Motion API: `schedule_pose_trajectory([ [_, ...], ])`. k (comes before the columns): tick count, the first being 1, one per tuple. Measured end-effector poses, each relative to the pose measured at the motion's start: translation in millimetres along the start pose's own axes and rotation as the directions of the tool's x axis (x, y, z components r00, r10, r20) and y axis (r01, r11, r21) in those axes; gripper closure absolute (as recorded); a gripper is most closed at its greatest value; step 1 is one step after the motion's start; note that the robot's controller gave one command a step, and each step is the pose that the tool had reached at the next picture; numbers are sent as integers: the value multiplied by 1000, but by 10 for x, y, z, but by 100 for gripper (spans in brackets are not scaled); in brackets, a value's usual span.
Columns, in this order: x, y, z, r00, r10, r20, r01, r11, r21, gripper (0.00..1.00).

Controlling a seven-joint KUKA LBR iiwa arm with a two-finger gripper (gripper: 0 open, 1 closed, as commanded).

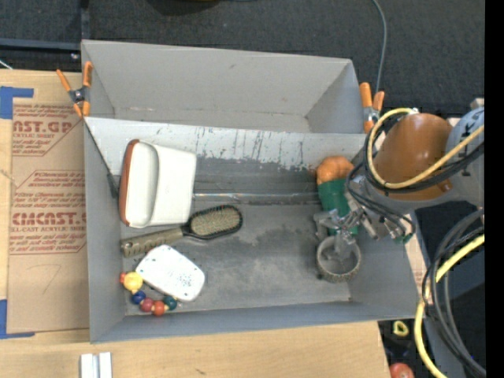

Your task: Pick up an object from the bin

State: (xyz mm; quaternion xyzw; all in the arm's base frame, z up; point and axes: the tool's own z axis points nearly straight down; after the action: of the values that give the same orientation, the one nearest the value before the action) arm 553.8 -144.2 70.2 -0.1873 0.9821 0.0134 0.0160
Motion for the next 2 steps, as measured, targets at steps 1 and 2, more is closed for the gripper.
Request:
schedule_pose_trajectory([
  [1, 0, 0, 0, 1000, 0, 0, 0, 1000, 0, 100],
  [2, 70, 13, -904, 1000, 14, -1, -14, 1000, -2, 100],
])
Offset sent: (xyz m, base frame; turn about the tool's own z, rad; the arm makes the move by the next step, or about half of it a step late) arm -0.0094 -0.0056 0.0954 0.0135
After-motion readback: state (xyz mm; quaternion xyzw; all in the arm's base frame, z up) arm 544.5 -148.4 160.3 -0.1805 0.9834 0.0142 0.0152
